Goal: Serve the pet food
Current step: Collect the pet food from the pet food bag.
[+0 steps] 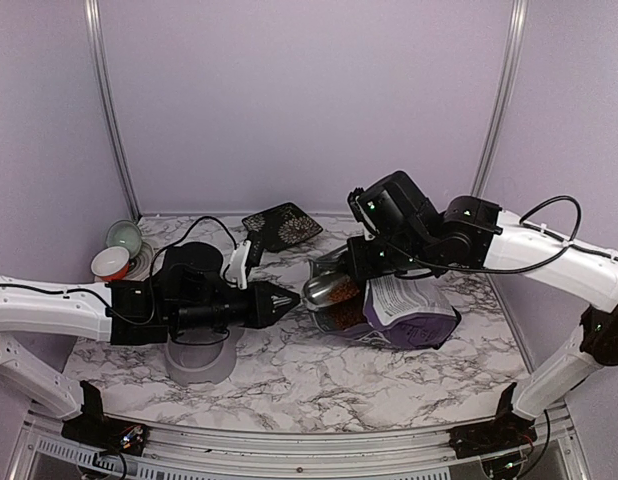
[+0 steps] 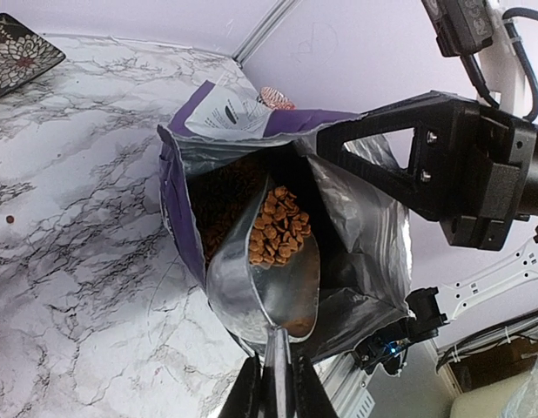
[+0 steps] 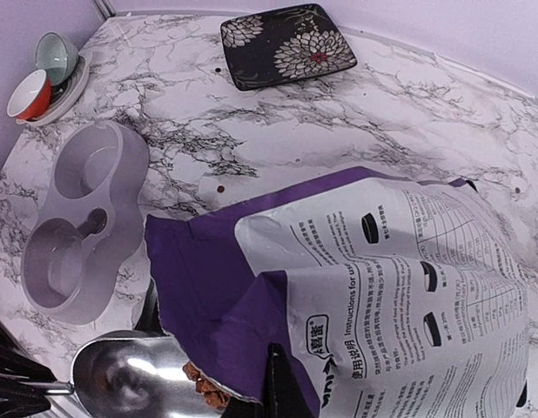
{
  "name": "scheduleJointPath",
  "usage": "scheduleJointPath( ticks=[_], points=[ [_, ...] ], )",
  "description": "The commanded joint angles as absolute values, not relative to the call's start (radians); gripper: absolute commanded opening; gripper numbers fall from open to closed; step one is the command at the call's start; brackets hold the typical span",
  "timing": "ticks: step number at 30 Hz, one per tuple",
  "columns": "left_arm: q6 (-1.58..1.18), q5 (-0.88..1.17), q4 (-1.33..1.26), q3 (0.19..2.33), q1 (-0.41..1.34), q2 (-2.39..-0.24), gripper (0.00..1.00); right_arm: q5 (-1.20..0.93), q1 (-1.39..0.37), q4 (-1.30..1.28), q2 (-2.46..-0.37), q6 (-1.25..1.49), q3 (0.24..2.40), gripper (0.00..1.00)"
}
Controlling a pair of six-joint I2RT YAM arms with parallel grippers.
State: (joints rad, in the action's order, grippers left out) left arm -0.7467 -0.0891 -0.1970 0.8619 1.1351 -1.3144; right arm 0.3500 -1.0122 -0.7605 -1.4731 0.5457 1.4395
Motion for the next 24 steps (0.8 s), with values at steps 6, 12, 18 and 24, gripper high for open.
scheduleJointPath(
  ticks=[6,12,18,24],
  points=[
    [-0.76,-0.04,-0.254,0.964,1.12,-1.34,0.0,0.321,-1.007,-0.534,-1.335,0.539,1.514,0.0],
    [-0.759,0.0,-0.287,0.976,1.12,-1.336,0.0,0.348,-0.996,-0.513,-1.258,0.547,1.497,0.0],
    [-0.745,0.005,-0.317,0.95,1.119,-1.31,0.0,0.39,-0.979,-0.516,-1.21,0.52,1.516,0.0],
    [-0.697,0.055,-0.328,0.96,1.118,-1.302,0.0,0.404,-0.957,-0.53,-1.211,0.524,1.507,0.0]
  ],
)
